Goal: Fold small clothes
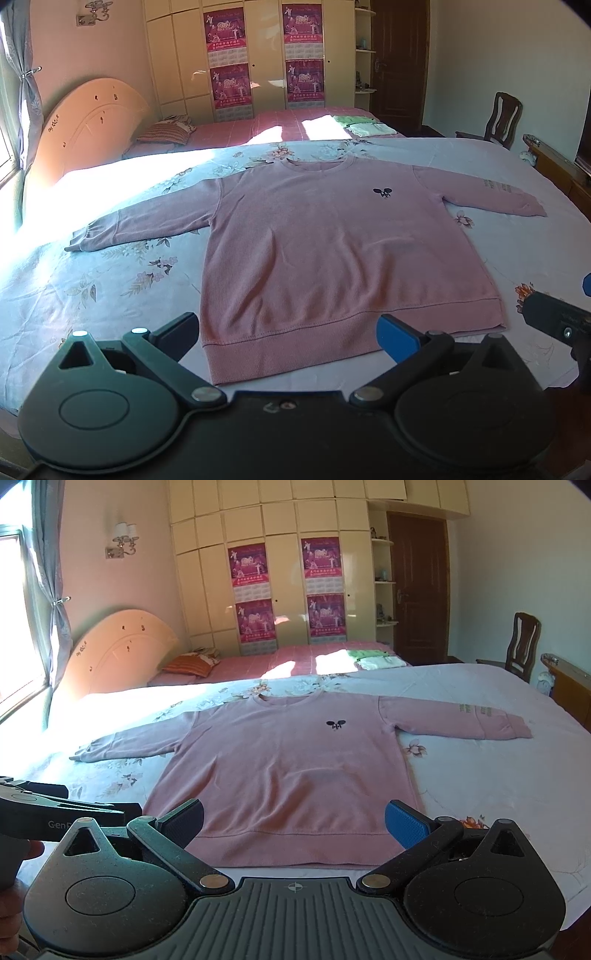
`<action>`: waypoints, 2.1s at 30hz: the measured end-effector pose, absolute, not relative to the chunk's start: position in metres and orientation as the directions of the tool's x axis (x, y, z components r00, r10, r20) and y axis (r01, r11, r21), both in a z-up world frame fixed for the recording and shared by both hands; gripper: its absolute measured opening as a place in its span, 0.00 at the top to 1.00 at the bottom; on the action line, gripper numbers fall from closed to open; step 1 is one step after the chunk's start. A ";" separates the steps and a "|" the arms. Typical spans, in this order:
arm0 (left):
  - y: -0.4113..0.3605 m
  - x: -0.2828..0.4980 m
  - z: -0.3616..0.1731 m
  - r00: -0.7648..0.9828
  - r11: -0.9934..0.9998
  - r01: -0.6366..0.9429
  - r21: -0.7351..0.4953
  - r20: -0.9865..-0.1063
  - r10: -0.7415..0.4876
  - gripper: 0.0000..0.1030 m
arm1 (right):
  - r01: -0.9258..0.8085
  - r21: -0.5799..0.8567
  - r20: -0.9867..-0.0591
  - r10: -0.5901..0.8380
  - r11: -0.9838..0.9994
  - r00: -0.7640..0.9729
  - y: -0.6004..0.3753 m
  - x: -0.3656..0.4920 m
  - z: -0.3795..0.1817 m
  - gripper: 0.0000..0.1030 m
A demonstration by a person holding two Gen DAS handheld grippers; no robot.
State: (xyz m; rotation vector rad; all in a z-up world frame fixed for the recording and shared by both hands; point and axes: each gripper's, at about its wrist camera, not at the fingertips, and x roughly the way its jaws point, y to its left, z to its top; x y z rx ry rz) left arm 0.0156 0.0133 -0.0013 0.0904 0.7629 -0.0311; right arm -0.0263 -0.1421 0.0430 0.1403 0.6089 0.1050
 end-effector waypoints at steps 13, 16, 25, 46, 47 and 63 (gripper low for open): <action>0.012 0.019 -0.002 0.720 0.996 0.053 0.076 -0.694 0.015 0.00 | -0.060 0.163 -0.563 0.143 0.985 0.814 -0.143 -0.024 0.041 0.00; 0.012 0.019 -0.002 0.721 0.996 0.053 0.077 -0.693 0.015 0.00 | -0.063 0.160 -0.560 0.143 0.985 0.816 -0.143 -0.024 0.041 0.00; 0.010 0.019 -0.002 0.719 0.996 0.049 0.077 -0.695 0.018 0.00 | -0.059 0.155 -0.559 0.137 0.986 0.818 -0.143 -0.025 0.040 0.00; 0.011 0.031 -0.006 0.706 0.997 0.026 0.071 -0.708 0.032 0.00 | -0.052 0.147 -0.560 0.126 0.988 0.819 -0.149 -0.015 0.036 0.00; 0.011 0.032 -0.006 0.705 0.997 0.024 0.070 -0.709 0.033 0.00 | -0.052 0.146 -0.561 0.126 0.988 0.818 -0.149 -0.013 0.036 0.00; 0.007 0.060 -0.013 0.692 0.999 -0.025 0.046 -0.720 0.051 0.00 | -0.079 0.092 -0.567 0.118 0.993 0.815 -0.152 0.012 0.025 0.00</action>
